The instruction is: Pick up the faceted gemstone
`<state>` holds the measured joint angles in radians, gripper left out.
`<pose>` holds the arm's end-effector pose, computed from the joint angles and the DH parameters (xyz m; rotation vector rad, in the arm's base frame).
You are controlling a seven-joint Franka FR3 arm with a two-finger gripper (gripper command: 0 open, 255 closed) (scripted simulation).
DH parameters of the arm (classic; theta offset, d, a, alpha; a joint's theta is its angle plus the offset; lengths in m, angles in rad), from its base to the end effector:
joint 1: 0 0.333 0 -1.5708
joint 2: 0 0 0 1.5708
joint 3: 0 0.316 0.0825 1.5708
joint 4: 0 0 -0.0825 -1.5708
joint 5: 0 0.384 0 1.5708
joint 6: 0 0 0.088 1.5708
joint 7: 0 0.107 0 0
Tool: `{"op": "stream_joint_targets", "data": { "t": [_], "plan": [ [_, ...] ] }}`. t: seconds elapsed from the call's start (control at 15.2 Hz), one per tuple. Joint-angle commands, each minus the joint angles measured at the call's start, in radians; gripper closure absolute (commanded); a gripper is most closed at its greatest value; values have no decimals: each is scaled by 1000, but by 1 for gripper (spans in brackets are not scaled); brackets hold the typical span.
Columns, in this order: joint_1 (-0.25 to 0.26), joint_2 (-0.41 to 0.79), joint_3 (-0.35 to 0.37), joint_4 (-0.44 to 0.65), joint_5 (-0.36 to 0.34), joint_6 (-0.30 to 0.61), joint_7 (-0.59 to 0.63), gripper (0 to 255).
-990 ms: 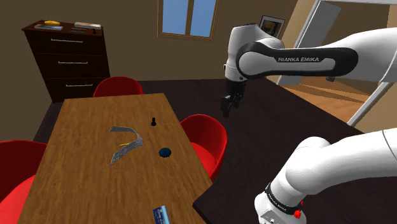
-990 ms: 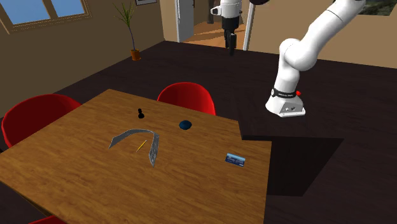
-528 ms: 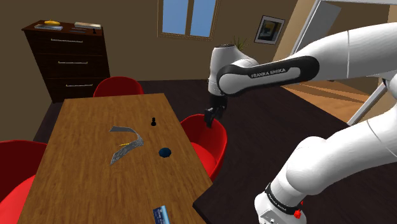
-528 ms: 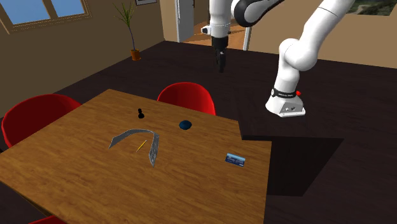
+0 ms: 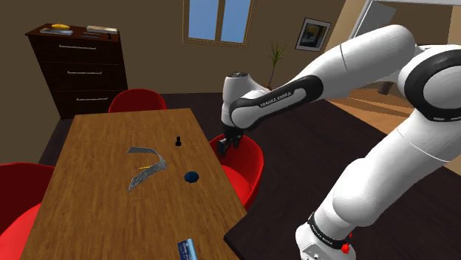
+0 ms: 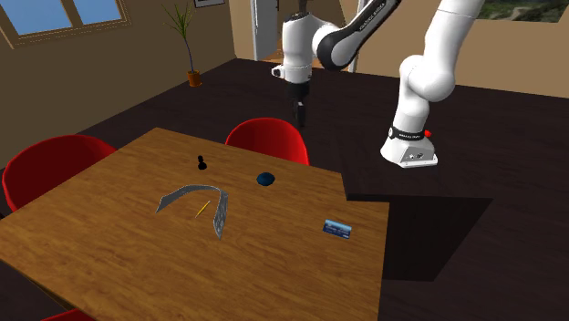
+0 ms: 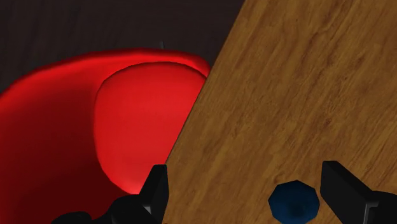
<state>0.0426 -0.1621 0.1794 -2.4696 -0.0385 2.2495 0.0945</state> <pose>0.4412 0.0979 0.3483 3.0652 0.2294 -0.0786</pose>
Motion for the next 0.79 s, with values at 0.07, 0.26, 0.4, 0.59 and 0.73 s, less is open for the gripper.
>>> {"op": "stream_joint_targets", "data": {
  "t": [0.07,0.26,0.4,0.59,0.73],
  "plan": [
    [6,117,14,41,-15,84,30,0],
    [14,234,24,94,-39,155,63,0],
    [23,313,26,136,-58,196,85,0],
    [41,430,24,208,-87,248,117,0],
    [56,507,20,262,-105,276,136,0]
  ]
}}
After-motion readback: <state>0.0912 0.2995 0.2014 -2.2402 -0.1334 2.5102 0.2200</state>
